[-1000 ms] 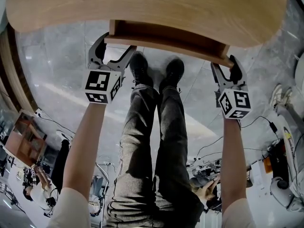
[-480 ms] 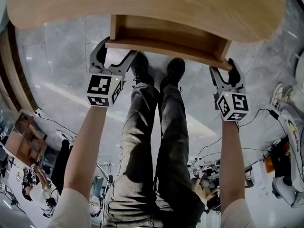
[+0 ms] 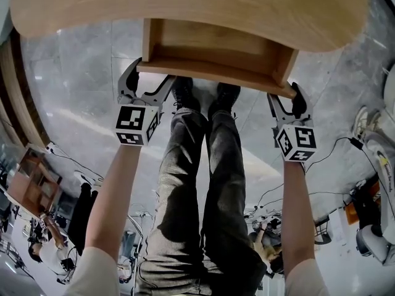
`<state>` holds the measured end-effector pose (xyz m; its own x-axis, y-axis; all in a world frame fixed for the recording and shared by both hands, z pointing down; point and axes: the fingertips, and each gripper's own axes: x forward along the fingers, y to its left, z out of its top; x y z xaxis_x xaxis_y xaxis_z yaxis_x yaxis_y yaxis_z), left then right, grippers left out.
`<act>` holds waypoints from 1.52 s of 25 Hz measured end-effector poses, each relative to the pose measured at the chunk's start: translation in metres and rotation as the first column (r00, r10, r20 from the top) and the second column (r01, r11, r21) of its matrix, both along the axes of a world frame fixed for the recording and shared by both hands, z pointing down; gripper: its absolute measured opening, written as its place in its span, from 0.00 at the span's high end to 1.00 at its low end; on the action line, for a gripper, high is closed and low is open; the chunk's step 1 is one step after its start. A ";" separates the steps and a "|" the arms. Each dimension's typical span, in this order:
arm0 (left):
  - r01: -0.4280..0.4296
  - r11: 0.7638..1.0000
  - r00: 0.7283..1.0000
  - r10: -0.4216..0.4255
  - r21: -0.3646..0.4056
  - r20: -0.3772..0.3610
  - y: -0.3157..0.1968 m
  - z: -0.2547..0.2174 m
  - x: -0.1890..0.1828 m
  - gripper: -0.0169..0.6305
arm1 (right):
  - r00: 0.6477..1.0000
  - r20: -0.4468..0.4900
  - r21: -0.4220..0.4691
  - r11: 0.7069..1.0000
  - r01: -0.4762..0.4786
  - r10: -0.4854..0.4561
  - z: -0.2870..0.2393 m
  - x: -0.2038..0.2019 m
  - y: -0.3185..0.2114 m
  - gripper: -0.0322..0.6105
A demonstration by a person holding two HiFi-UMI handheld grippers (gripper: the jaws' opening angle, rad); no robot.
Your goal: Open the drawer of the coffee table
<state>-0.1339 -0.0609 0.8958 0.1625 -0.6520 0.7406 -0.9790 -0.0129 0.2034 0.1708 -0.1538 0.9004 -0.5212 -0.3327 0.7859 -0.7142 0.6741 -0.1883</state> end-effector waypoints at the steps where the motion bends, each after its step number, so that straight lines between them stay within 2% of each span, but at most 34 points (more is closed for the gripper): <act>1: 0.003 1.000 1.000 -0.003 -0.002 0.000 0.002 0.000 0.001 0.38 | 1.000 0.000 -0.001 1.000 -0.001 0.001 0.000 0.001 0.002 0.44; 19: 0.006 0.998 1.000 -0.006 -0.067 0.000 0.019 0.024 0.009 0.38 | 0.999 -0.036 -0.026 0.999 0.031 -0.031 0.021 0.007 0.016 0.44; 27: 0.004 0.999 1.000 -0.004 -0.045 0.001 0.016 0.027 0.010 0.38 | 0.999 -0.033 -0.019 0.999 0.042 -0.042 0.024 0.008 0.014 0.44; 38: -0.068 0.994 0.997 0.070 -0.082 0.019 0.018 0.024 0.008 0.38 | 0.996 -0.069 -0.064 0.997 0.043 -0.047 0.021 0.013 0.016 0.44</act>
